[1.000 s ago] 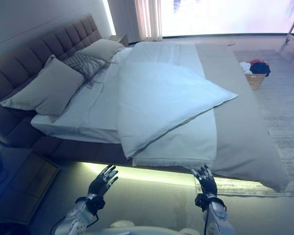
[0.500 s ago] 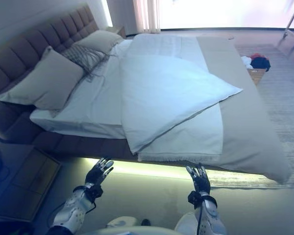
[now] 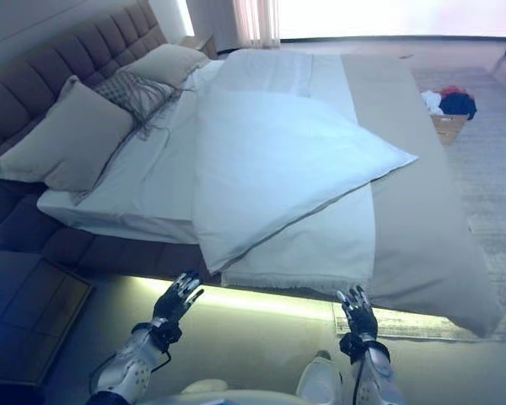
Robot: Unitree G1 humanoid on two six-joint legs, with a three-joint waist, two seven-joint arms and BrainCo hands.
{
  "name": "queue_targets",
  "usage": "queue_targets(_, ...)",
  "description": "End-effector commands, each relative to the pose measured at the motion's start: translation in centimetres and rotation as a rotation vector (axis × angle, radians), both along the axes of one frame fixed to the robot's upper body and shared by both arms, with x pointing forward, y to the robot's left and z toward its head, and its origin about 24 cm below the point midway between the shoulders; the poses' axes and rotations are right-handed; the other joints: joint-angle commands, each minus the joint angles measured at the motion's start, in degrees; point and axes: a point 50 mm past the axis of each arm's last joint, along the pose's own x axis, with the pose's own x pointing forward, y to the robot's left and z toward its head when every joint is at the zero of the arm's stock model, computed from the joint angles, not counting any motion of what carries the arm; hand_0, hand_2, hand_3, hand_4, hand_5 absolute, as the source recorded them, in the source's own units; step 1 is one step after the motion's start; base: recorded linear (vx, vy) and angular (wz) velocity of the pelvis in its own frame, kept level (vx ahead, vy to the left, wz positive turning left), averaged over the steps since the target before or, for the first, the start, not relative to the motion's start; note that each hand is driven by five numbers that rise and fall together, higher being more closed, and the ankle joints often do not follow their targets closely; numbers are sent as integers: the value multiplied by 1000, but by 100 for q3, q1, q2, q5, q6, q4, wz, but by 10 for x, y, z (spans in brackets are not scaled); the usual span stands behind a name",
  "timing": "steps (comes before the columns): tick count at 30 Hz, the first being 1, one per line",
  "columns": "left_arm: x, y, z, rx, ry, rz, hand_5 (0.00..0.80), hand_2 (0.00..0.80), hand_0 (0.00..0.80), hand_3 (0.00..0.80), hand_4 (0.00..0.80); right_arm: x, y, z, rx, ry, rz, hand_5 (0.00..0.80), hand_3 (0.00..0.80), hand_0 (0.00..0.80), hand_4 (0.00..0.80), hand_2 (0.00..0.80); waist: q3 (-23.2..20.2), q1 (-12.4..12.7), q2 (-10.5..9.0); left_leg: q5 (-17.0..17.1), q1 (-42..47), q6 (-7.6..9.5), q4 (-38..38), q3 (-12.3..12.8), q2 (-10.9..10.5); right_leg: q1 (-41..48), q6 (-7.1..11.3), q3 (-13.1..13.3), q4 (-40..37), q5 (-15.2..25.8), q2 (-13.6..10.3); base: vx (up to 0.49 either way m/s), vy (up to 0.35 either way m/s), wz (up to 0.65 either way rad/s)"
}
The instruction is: Make the bed neatly
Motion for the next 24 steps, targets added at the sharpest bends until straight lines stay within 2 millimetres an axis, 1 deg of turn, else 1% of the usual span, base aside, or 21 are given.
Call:
queue_targets(1,14,-4,30,-42,-176,-42,0,0,0,0,0,7,2,10,0,-88,6,0,0,0,0,0,-191,-45,-385,912,-337,158,2469,286,-703,664,351,-43,-1916,1266,213,312,-218,22)
queue_targets(2,15,-10,31,-54,-182,-50,0,0,0,0,0,7,0,10,-16,-77,-1,0,0,0,0,0,-194,-53,-378,1098,-529,84,2728,271,-700,746,277,-87,-1924,1187,264,259,-177,25)
queue_targets(3,16,-15,31,-66,-186,-61,0,0,0,0,0,7,-6,11,-28,-67,-13,0,0,0,0,0,-182,-66,-405,1145,-787,69,3076,316,-646,859,184,-101,-1935,1066,292,255,-177,22)
queue_targets(4,17,-20,33,-64,-192,-73,0,0,0,0,0,8,-11,13,-24,-71,-21,0,0,0,0,0,-141,-73,-419,1275,-1151,51,3173,336,-481,990,58,-100,-1920,897,362,241,-163,33)
queue_targets(6,16,-23,33,-60,-197,-79,0,0,0,0,0,8,-11,14,4,-80,-16,0,0,0,0,0,-71,-25,-394,1333,-1513,36,2974,293,-343,1111,-9,-92,-1901,772,467,234,-104,37)
queue_targets(7,14,-22,32,-58,-192,-69,0,0,0,0,0,9,-7,14,24,-75,-2,0,0,0,0,0,-45,27,-351,1518,-1582,-3,2417,228,-257,1194,-11,-48,-1912,693,591,277,-38,-1)
queue_targets(9,12,-18,30,-50,-182,-56,0,0,0,0,0,10,-1,15,34,-66,9,0,0,0,0,0,-5,142,-300,1642,-1504,-7,1500,138,-135,1318,7,26,-1966,604,726,304,17,-31)
queue_targets(10,11,-16,29,-41,-171,-52,0,0,0,0,0,11,5,14,39,-60,16,0,0,0,0,0,-31,241,-233,1774,-1493,-43,654,-40,-18,1373,16,57,-2010,527,848,349,51,-35)
queue_targets(11,11,-15,27,-35,-162,-51,0,0,0,0,0,12,8,15,42,-60,20,0,0,0,0,0,-31,317,-190,1918,-1474,-106,125,-134,81,1436,9,80,-2027,459,923,404,94,-31)
queue_targets(13,10,-14,23,-27,-147,-55,0,0,0,0,0,12,13,15,47,-66,17,0,0,0,0,0,-22,447,-64,2400,-1573,-318,-786,-234,328,1609,-32,136,-2023,255,1073,380,128,-19)
queue_targets(14,10,-14,22,-24,-142,-57,0,0,0,0,0,12,13,15,51,-67,14,0,0,0,0,0,-8,474,-39,2546,-1589,-370,-954,-244,395,1659,-54,162,-1989,179,1098,445,175,-20)
queue_targets(15,7,-13,19,-25,-130,-55,0,0,0,0,0,10,13,16,56,-69,7,0,0,0,0,0,-1,524,63,2810,-1719,-453,-1234,-253,556,1736,-112,197,-1840,-25,1148,430,175,-9)
queue_targets(18,-1,-10,13,-40,-95,-35,0,0,0,0,0,4,12,13,66,-53,8,0,0,0,0,0,25,577,211,3014,-1819,-520,-1350,-286,714,1850,-213,225,-1437,-411,1144,484,221,-7)
queue_targets(20,-10,-6,8,-44,-67,-17,0,0,0,0,0,0,12,12,63,-37,27,0,0,0,0,0,38,610,321,3032,-1752,-543,-1423,-355,825,1908,-231,251,-1023,-681,1079,554,288,-15)
queue_targets(21,-13,-4,7,-47,-58,-11,0,0,0,0,0,-2,12,11,65,-32,33,0,0,0,0,0,47,616,341,2997,-1711,-545,-1422,-346,845,1917,-217,256,-849,-784,1020,639,357,-22)
queue_targets(22,-17,0,5,-50,-43,1,0,0,0,0,0,-6,13,9,67,-19,45,0,0,0,0,0,38,616,386,2845,-1660,-534,-1389,-306,879,1933,-171,243,-583,-916,895,580,345,-23)
queue_targets(23,-19,2,4,-51,-38,6,0,0,0,0,0,-7,14,7,65,-12,51,0,0,0,0,0,36,619,383,2700,-1625,-507,-1343,-264,856,1937,-124,247,-404,-1004,774,666,413,-23)
queue_targets(24,-20,5,3,-51,-35,10,0,0,0,0,0,-9,17,5,63,-2,58,0,0,0,0,0,2,625,371,2474,-1592,-442,-1246,-199,793,1963,-24,237,-237,-1081,577,590,379,-24)
